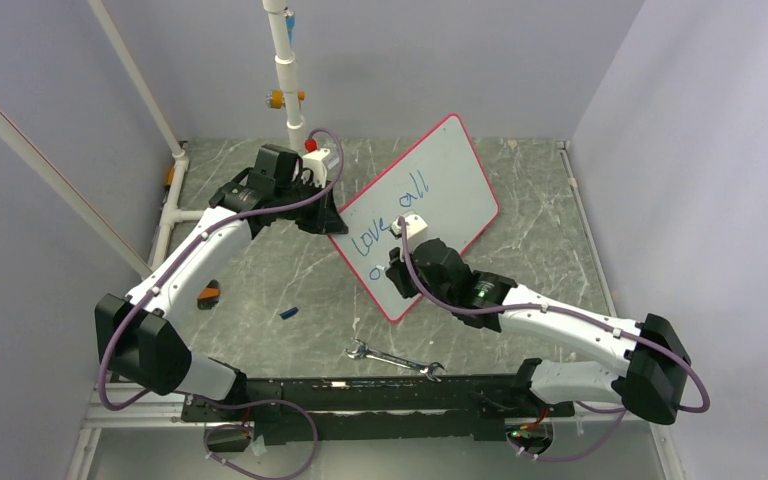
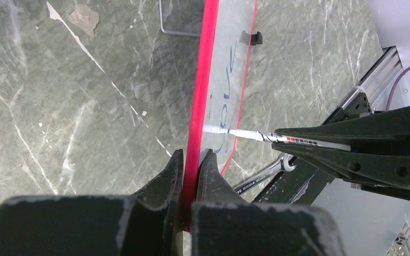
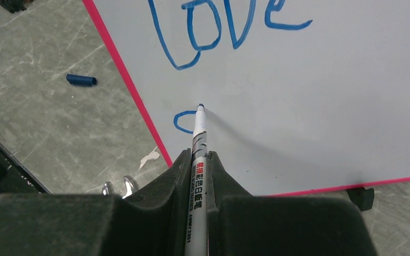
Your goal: Write a sentence on the whiteboard
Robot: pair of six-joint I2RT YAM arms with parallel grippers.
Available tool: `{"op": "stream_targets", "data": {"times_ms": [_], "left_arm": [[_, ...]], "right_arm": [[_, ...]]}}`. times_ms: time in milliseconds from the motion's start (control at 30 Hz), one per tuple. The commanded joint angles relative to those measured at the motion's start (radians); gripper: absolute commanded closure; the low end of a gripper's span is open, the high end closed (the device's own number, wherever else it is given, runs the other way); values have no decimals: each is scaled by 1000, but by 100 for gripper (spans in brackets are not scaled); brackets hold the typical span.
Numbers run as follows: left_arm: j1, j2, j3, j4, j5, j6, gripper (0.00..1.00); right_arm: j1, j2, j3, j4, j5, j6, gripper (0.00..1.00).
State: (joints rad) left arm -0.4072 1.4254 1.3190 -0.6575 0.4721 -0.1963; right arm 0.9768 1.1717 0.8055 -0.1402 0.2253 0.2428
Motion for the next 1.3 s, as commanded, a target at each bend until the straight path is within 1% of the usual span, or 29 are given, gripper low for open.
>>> {"op": "stream_targets", "data": {"times_ms": [0,500,833,1033,1267], "left_arm": [[23,38,-20,-122,-418,150,100],[23,36,-21,-121,-417,150,100],[22,35,-21,-121,-417,150,100],[22,35,-21,-121,-416,149,100],[22,36,-21,-122,-416,152,100]], "right_arm": [[-2,-14,-47,23,2,29,100],[-1,-54,-45,-35,75,6,100],[-1,-72,14,-53,86,-20,100],[0,-98,49,-22,62,-29,100],[-3,-37,69,19,62,-42,100]]}}
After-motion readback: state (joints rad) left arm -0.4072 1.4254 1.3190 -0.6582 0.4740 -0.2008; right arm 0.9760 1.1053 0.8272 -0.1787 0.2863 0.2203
